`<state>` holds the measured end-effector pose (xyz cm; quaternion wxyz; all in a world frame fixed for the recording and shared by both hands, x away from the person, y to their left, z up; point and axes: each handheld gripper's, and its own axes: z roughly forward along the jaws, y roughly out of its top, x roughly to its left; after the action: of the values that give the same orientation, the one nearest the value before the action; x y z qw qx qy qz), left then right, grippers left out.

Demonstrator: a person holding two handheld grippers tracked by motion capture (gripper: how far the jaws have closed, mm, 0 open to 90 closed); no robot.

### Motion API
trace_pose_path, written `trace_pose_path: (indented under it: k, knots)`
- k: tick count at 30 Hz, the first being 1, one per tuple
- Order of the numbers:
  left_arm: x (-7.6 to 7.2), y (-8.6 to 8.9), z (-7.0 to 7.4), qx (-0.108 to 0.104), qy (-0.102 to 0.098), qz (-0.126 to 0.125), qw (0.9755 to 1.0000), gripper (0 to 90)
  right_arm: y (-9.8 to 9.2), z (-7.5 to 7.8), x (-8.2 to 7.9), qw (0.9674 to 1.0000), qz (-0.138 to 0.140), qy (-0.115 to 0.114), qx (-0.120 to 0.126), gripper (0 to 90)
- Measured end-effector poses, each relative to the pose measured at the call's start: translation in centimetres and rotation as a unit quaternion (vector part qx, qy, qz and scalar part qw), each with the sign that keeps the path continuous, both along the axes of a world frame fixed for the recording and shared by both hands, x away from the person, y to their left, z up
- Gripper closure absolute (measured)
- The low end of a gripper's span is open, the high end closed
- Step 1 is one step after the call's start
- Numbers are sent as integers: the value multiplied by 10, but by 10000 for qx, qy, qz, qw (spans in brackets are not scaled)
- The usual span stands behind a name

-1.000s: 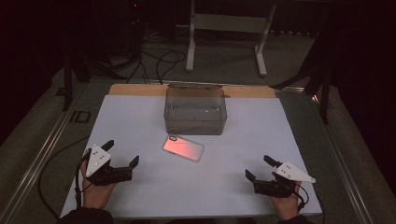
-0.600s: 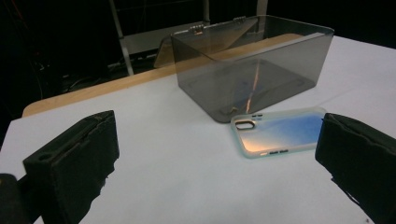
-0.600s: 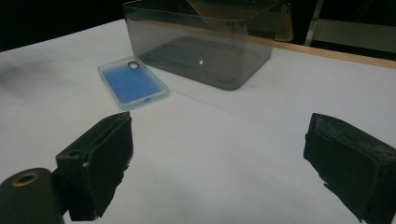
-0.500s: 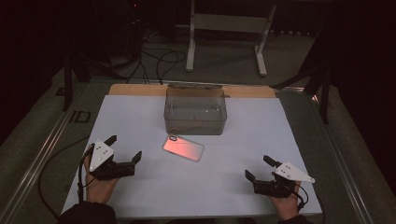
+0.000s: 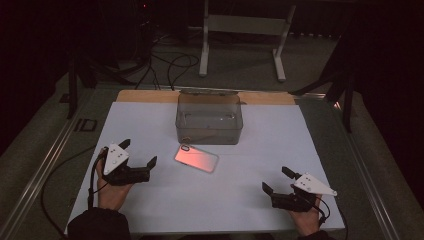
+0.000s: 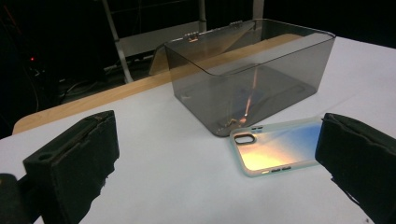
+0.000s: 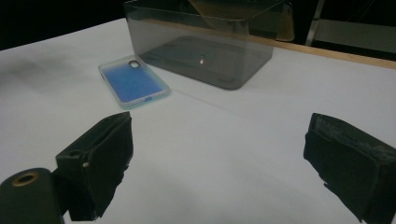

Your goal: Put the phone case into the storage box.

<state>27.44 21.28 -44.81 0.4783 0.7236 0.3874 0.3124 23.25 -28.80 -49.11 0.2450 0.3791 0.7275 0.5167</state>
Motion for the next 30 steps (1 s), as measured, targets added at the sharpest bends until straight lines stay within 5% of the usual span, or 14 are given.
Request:
trace_pose_path:
  k: [30]
  knots:
    - [27, -9, -2, 143, 222, 34, 9996, 6, 1, 0, 0, 10000, 26, 5, -21, 81]
